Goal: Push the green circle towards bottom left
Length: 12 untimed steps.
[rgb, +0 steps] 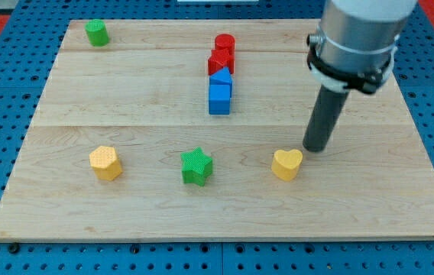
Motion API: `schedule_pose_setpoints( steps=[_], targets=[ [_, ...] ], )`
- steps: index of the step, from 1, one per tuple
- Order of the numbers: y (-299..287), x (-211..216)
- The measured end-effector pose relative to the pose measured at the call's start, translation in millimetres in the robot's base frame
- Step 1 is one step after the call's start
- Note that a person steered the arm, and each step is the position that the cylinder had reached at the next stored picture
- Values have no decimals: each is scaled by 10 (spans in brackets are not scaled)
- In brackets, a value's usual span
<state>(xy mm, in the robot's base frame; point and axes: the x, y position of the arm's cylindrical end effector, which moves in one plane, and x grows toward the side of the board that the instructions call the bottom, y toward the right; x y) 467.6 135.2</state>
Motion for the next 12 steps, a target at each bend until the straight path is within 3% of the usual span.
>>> schedule_pose_setpoints(
  steps=[3, 4, 6, 8, 9, 10, 11, 12],
  targets=[
    [95, -2116],
    [-592, -2751],
    [-992, -2750],
    [-2688, -2758],
    [-3175, -2548],
    [-3341, -2262],
    [-3234, -2640],
    [-3458, -2744]
  ],
)
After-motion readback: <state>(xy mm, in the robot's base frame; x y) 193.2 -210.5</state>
